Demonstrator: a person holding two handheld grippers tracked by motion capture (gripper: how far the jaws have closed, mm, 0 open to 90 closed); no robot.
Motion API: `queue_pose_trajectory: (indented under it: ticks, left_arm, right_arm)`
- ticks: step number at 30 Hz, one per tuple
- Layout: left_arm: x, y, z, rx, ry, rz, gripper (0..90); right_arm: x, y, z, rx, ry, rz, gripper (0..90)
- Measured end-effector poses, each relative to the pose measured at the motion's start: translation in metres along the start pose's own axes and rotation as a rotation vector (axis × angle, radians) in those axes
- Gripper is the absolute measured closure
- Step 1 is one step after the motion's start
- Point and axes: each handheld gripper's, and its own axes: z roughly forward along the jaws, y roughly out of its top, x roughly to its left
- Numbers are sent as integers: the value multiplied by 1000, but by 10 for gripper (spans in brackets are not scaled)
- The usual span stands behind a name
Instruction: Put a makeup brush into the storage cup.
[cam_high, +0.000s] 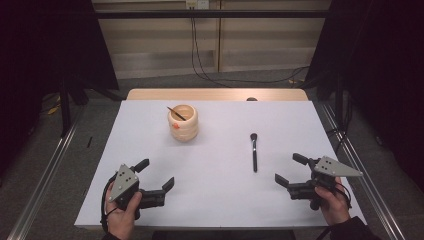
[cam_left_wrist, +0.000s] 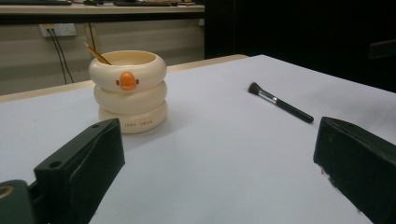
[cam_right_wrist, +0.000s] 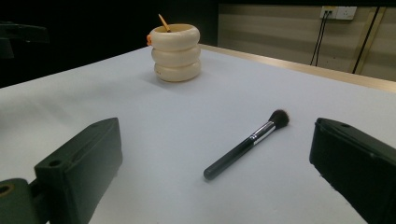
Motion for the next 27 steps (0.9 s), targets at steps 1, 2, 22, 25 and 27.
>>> queue_pose_trajectory:
  ticks: [1,2,22,25,27]
  left_arm:
    - [0,0,0,2,2,6,17]
    - [1,0,0,-1,-2,3,16]
    - [1,-1,1,-14,-10,-38,14]
    - [2,-2,0,-10,-12,-45,14]
    - [2,-2,1,-8,-9,-55,14]
  right_arm:
    - [0,0,0,3,2,-3,26]
    - [0,0,-1,3,1,-3,26]
    - [3,15,8,-55,-55,-55,1]
    - [0,21,12,-44,-14,-59,1]
    - [-2,23,15,-45,-21,-62,2]
